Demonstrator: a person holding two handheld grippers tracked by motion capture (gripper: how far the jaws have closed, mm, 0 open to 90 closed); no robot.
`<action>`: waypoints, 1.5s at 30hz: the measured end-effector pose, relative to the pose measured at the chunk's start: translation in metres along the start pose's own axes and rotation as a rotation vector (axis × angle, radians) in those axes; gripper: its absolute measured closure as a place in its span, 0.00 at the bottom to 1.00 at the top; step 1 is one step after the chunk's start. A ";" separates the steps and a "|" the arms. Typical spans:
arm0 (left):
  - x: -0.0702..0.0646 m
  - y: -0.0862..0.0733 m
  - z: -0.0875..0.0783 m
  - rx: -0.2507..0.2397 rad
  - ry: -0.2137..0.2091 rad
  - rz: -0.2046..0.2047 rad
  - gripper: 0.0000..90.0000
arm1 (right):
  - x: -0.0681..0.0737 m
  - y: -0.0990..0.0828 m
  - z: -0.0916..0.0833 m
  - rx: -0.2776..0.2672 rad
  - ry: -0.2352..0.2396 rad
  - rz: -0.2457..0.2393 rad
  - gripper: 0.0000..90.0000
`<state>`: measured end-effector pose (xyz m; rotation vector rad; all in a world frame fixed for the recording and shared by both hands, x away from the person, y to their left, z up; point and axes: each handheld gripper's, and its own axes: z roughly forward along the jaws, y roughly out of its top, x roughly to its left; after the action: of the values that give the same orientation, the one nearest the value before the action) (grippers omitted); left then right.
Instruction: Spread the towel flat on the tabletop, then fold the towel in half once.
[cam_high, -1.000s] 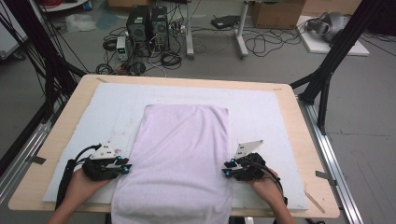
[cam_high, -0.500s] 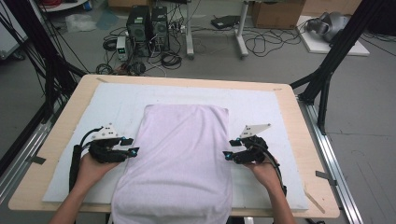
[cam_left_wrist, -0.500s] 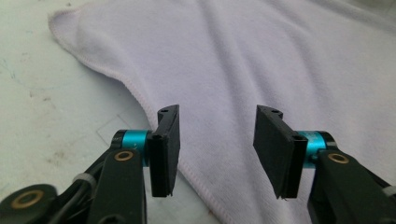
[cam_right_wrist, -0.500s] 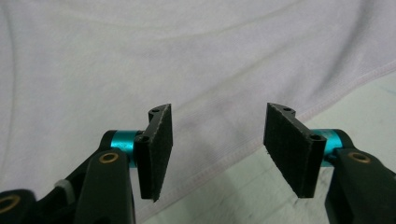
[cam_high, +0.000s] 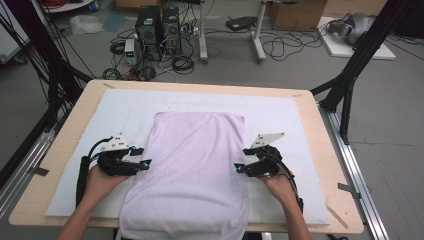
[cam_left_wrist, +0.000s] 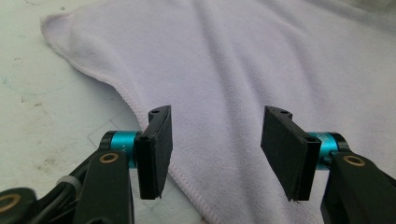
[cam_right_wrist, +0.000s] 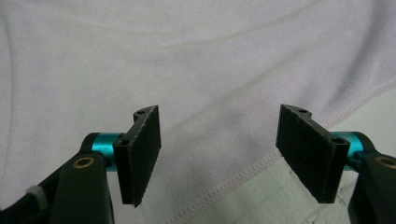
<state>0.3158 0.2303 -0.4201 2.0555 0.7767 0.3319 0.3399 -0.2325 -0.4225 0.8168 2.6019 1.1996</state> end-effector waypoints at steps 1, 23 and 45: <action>0.000 0.000 0.000 0.000 0.000 0.000 0.49 | 0.000 0.000 0.000 0.005 0.000 0.003 0.33; 0.051 0.044 0.010 0.027 0.076 -0.032 0.61 | -0.050 0.037 -0.010 0.005 -0.021 0.027 0.37; 0.102 0.064 0.097 0.156 0.141 -0.112 0.63 | -0.116 0.057 0.044 0.096 -0.135 0.104 0.51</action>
<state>0.4681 0.2058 -0.4290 2.1402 1.0274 0.3655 0.4762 -0.2363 -0.4184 1.0256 2.5521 1.0123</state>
